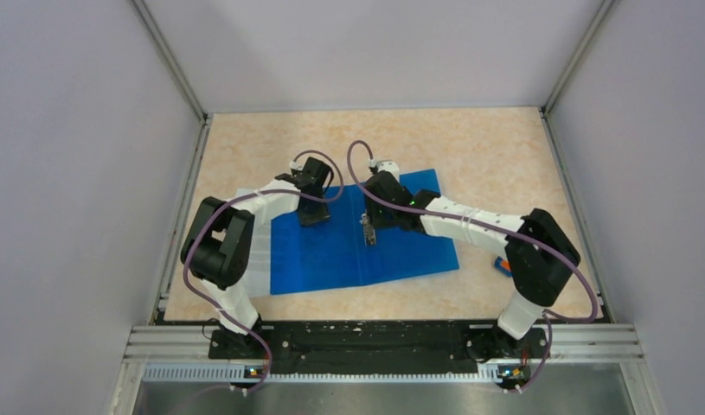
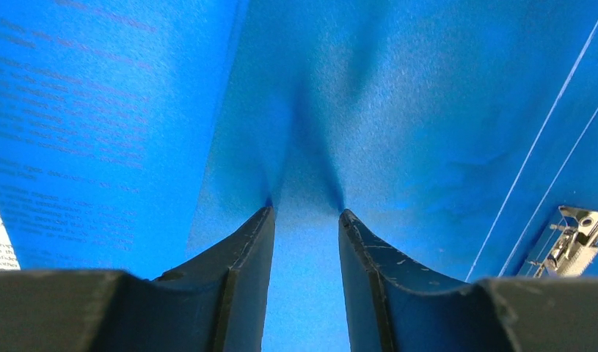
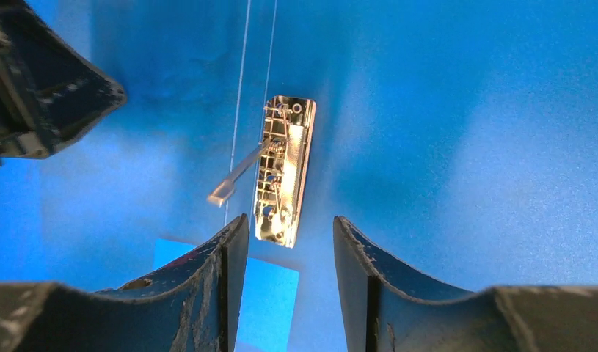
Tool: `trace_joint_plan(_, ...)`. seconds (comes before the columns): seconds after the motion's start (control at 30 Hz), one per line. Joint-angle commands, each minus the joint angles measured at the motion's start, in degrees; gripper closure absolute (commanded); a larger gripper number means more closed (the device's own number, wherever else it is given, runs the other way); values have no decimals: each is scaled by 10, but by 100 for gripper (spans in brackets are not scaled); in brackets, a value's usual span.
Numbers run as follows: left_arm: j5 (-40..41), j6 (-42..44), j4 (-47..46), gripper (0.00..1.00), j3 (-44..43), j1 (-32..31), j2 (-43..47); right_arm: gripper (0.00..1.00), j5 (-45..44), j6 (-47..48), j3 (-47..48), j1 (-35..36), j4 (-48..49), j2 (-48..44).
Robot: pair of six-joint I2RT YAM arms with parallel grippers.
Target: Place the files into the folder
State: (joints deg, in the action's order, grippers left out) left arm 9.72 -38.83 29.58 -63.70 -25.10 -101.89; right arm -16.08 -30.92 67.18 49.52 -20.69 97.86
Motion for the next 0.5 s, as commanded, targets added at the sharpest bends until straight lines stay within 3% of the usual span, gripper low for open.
trace_joint_plan(0.0, -30, 6, 43, 57, -18, -7, -11, 56, 38, 9, -20, -7, 4, -81)
trace_joint_plan(0.3, -43, 15, 75, 56, -78, -7, 18, 82, 125, -15, -118, -9, 90, -128)
trace_joint_plan(0.47, -23, 19, 103, 55, -103, -7, 49, 86, 188, -22, -137, -9, 158, -101)
